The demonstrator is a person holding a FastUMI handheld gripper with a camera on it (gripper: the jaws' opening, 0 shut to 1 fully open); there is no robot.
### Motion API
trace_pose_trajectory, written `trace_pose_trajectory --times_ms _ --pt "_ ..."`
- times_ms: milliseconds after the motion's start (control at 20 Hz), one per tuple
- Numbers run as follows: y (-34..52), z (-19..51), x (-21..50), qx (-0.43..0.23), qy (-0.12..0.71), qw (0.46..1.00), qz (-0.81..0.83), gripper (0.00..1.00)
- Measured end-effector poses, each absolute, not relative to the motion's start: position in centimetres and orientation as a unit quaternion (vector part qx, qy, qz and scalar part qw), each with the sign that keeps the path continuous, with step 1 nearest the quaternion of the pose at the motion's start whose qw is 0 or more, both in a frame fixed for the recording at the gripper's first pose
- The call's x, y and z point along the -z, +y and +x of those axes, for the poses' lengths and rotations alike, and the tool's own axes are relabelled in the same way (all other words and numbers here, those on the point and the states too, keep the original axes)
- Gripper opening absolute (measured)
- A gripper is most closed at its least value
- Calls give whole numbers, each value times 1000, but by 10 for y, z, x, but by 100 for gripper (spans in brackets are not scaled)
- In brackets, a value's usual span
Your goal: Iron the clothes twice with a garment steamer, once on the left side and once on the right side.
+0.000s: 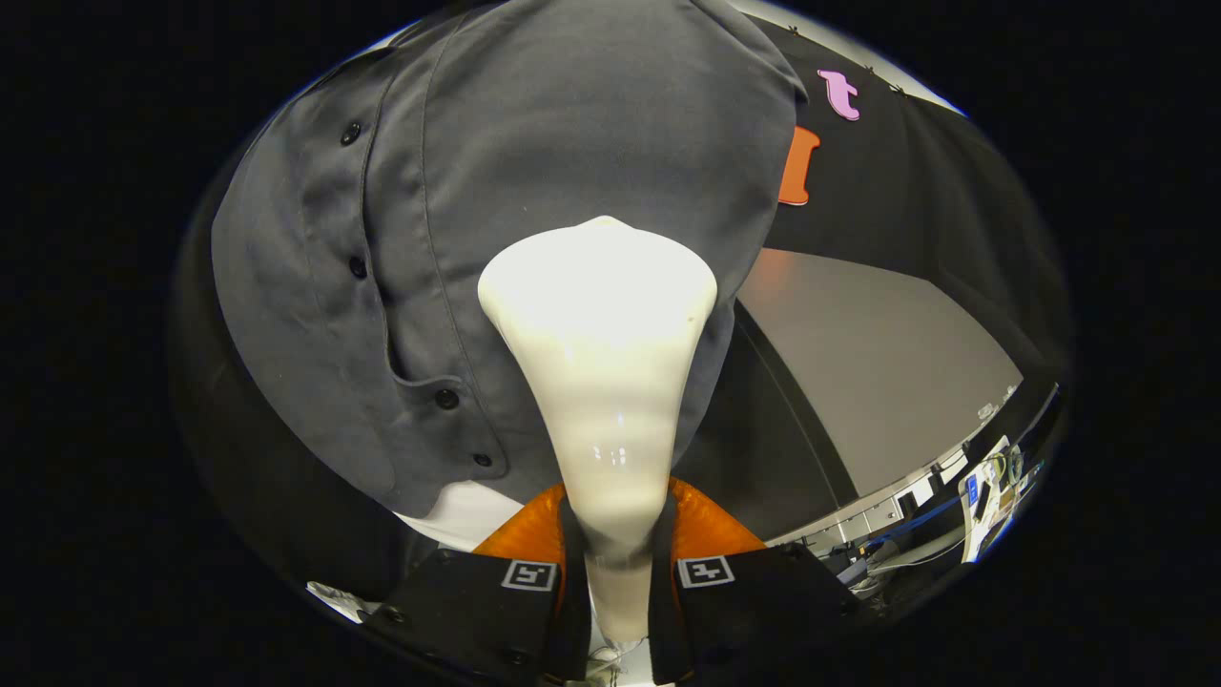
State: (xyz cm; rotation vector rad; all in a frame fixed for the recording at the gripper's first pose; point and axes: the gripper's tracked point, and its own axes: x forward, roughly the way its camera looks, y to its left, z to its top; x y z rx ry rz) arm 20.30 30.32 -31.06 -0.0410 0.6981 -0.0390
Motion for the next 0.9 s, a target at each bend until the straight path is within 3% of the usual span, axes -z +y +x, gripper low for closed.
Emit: trace_pose_trajectory --times_ms 900 --pt "292 169 414 29 435 900 -23 32"
